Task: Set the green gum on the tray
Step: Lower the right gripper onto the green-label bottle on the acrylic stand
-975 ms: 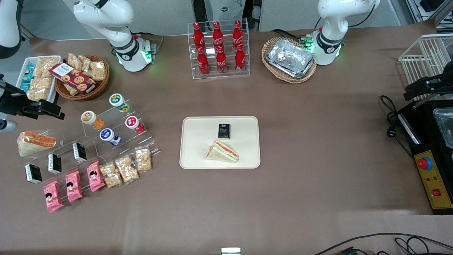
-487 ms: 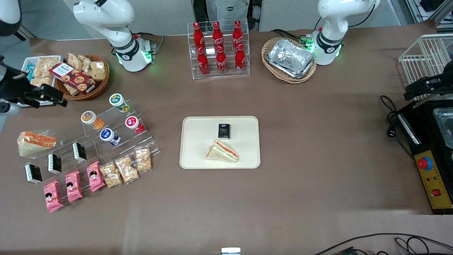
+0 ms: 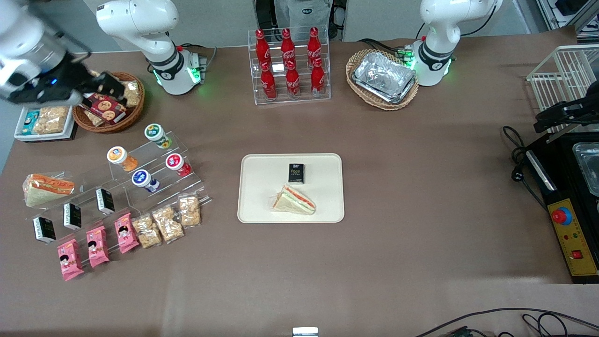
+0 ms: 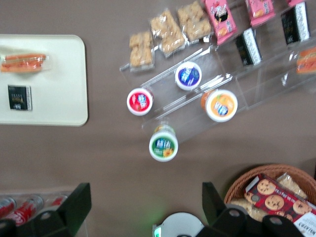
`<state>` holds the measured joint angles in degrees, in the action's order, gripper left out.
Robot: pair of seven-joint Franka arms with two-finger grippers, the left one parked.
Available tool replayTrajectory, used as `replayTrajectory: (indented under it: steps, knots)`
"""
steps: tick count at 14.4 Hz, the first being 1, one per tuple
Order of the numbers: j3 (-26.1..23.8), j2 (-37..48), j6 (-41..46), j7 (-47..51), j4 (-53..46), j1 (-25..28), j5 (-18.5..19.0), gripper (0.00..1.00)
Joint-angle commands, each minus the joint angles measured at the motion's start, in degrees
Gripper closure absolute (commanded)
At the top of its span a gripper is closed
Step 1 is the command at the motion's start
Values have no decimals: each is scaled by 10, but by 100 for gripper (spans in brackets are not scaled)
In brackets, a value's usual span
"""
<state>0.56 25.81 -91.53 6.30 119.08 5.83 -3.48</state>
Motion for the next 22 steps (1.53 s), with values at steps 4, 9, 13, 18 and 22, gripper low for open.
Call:
replayTrajectory:
  steps: [4,9,13,18,22]
  knots:
    - [-43,156,-43,53,160,-3,8,0]
    - [-43,155,-74,51,183,-4,19,0]
    - [-42,153,-175,49,263,-4,18,0]
    - [-41,139,-292,49,346,-6,19,0]
    - [-41,79,-355,46,355,-25,23,0]
